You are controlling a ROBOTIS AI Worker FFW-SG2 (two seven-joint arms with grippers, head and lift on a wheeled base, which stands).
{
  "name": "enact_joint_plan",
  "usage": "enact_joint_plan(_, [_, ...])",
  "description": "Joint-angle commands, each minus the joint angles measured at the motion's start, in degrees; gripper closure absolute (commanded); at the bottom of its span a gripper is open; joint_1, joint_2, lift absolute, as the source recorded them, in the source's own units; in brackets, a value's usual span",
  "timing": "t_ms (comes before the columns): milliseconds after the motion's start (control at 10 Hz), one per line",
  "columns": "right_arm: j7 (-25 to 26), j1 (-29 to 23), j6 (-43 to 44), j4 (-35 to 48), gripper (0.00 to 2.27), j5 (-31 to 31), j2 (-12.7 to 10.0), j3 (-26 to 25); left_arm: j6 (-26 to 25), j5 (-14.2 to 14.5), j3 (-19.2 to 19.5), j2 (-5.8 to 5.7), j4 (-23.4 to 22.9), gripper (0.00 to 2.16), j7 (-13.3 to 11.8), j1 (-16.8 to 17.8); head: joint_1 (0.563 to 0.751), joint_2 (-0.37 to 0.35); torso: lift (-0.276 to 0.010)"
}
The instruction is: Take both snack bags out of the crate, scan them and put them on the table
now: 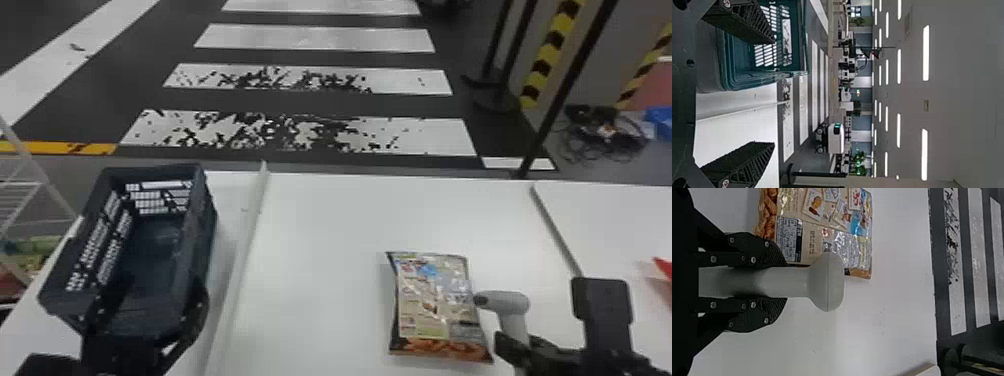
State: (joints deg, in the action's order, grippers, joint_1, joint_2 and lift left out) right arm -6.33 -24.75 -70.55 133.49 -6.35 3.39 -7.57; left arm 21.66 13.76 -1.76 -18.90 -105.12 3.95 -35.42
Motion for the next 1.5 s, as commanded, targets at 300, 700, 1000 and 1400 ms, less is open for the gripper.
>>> enact_joint_plan(300, [-0.1,0.1,-1.3,1.3,2.25,0.0,-0.6,2.7,0.0,-0.1,-0.2,0.0,-0.1,0.07,0.0,-0.1,0.695,0.07,-0.092])
enact_joint_plan(700, [-0.1,0.8,-0.8,-0.3,2.25,0.0,-0.6,3.2,0.0,-0.1,-0.2,0.0,0.0,0.07,0.0,-0.1,0.695,0.081,-0.092])
enact_joint_plan(1000, [0.0,0.9,-0.8,-0.3,2.25,0.0,-0.6,2.9,0.0,-0.1,-0.2,0.09,0.0,0.07,0.0,-0.1,0.695,0.083,-0.092])
enact_joint_plan(1400, [0.2,1.5,2.7,-2.1,2.25,0.0,0.8,-1.7,0.0,0.1,-0.2,-0.35,0.0,0.07,0.0,-0.1,0.695,0.052,-0.092])
